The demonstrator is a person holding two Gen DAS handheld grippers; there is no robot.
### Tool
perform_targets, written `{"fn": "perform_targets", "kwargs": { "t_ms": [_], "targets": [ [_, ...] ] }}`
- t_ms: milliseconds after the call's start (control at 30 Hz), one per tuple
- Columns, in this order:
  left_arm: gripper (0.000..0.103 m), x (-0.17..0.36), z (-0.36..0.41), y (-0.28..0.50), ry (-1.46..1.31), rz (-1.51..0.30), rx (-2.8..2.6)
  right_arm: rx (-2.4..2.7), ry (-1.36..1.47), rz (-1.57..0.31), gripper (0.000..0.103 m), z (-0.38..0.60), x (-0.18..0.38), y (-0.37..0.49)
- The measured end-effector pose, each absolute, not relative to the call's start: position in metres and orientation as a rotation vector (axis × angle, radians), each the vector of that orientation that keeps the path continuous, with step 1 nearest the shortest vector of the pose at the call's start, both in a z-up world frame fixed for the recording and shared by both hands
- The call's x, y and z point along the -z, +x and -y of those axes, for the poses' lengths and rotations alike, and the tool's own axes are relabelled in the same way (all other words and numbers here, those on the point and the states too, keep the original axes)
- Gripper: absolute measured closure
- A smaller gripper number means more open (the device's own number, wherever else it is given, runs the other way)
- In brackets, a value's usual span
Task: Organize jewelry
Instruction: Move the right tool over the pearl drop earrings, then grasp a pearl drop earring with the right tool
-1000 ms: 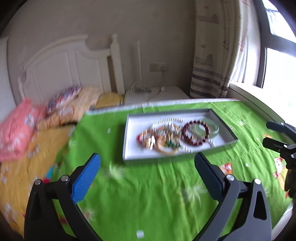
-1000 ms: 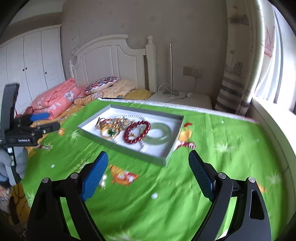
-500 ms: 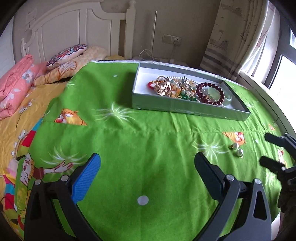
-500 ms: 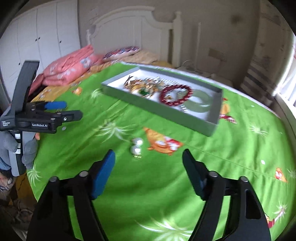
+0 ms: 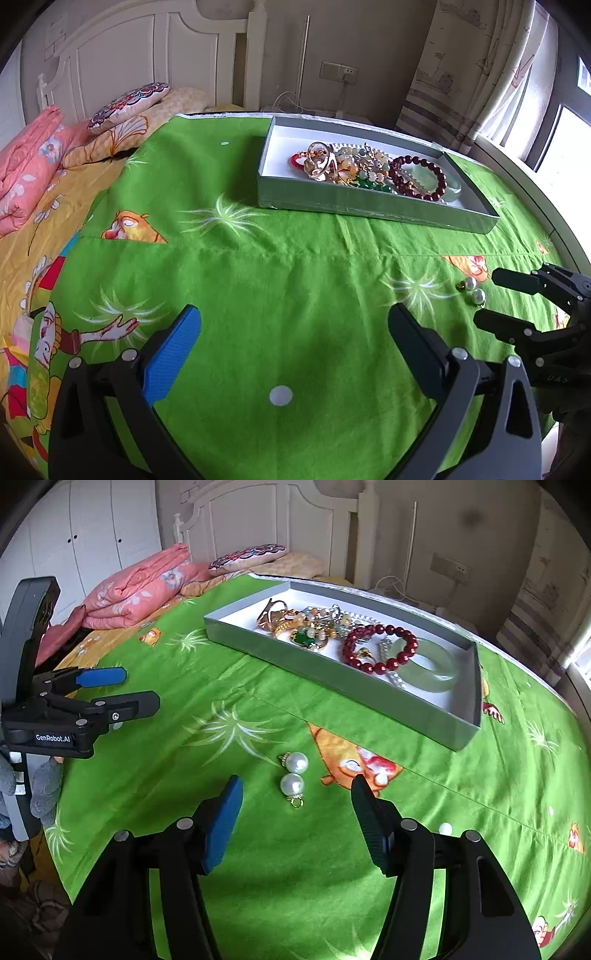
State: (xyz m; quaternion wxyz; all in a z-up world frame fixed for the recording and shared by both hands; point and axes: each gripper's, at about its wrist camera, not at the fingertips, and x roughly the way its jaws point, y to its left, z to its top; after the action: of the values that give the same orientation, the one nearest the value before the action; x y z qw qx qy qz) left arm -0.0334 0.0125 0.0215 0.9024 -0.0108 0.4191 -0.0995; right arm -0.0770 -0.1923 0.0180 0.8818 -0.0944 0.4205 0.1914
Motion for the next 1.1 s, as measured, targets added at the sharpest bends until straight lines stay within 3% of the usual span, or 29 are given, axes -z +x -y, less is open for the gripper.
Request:
{"fn": "perform_targets", "kwargs": {
  "t_ms": [300, 467, 533, 600, 667, 767, 933, 1100],
  "targets": [
    [0.003, -0.018, -0.019, -0.029, -0.076, -0.893, 0.209, -0.406, -0.202, -0.883, 0.061, 0.191, -0.015, -0.078],
    [0.004, -0.018, -0.021, -0.03, -0.085, -0.887, 0.208, -0.415, -0.198, -0.888, 0.065, 0.19, -0.015, -0.074],
    [0.005, -0.019, -0.018, -0.032, -0.073, -0.885, 0.214, -0.4, -0.197, -0.889, 0.078, 0.19, -0.015, -0.072],
    [0.009, -0.024, -0.011, -0.036, -0.037, -0.862, 0.235, -0.395, -0.207, -0.887, 0.086, 0.19, -0.015, -0.074],
    [0.011, -0.025, 0.0, -0.038, 0.011, -0.868, 0.254, -0.396, -0.219, -0.882, 0.087, 0.19, -0.016, -0.079],
    [0.022, -0.028, 0.023, -0.044, 0.055, -0.886, 0.343, -0.396, -0.21, -0.85, 0.087, 0.195, -0.023, -0.09],
    [0.023, -0.034, 0.087, -0.051, 0.25, -0.862, 0.505, -0.344, -0.146, -0.8, 0.087, 0.23, -0.039, -0.102],
    [0.058, -0.023, 0.13, -0.036, 0.325, -0.9, 0.648, -0.313, -0.077, -0.774, 0.087, 0.265, -0.048, -0.113]
  ]
}}
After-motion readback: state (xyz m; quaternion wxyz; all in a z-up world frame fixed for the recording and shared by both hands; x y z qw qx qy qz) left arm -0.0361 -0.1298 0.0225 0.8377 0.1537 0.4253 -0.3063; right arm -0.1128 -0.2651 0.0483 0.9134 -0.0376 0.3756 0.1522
